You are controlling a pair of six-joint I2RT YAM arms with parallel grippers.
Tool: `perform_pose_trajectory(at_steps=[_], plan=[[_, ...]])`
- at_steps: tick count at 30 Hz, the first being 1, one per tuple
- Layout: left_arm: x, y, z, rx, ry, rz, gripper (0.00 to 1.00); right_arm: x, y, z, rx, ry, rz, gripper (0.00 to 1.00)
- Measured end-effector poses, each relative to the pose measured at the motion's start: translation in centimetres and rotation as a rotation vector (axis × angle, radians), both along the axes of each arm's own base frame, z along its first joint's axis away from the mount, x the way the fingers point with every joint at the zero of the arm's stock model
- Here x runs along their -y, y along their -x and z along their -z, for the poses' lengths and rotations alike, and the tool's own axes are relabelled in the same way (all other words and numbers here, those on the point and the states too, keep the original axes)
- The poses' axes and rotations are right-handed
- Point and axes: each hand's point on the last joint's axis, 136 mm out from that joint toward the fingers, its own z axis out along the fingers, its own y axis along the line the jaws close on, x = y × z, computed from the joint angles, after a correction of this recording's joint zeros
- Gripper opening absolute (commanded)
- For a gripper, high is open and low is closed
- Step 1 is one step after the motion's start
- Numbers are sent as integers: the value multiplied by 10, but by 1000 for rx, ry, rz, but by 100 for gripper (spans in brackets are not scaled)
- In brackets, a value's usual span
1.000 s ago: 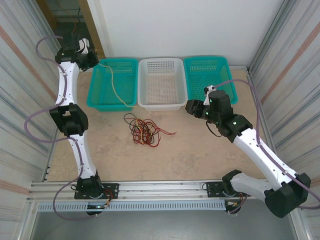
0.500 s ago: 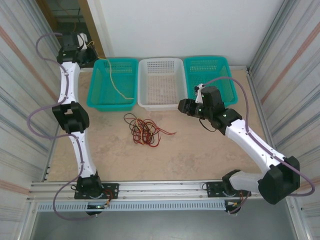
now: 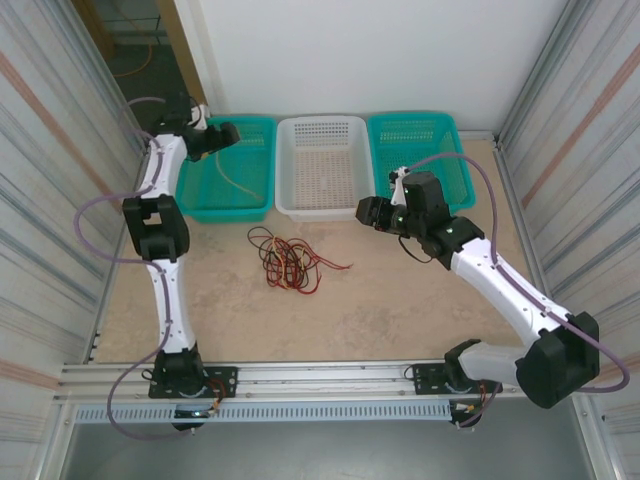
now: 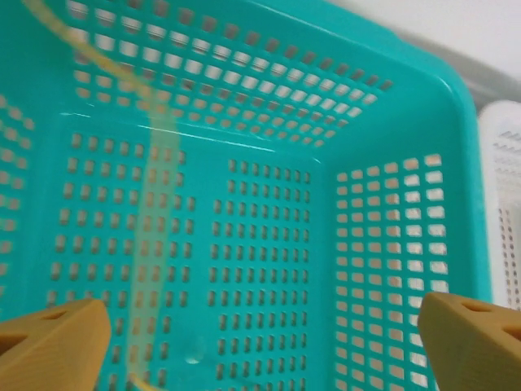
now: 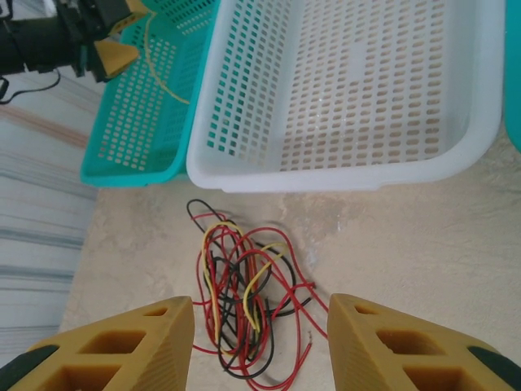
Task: Untangle the cables
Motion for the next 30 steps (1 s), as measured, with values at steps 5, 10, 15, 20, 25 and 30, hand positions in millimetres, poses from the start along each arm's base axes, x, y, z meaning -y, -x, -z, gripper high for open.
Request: perform_pose_trajectory(at_steps=[5, 10, 15, 20, 25, 30], plan=[[25, 17, -33, 32, -35, 35, 99, -13, 13, -17, 35, 17, -36, 54], [30, 67, -111, 148, -162, 19, 99, -25, 28, -24, 47, 44, -66, 59], [88, 146, -203, 377, -273, 113, 99, -37, 40, -6, 9, 115, -98, 63], [153, 241, -216, 465, -187, 310, 92, -45, 41, 26, -40, 205, -100, 62], [145, 310, -141, 342, -104, 340, 54, -41, 42, 78, -122, 313, -91, 54], [125, 354, -83, 226, -78, 315, 40, -62, 51, 129, -203, 423, -159, 51]])
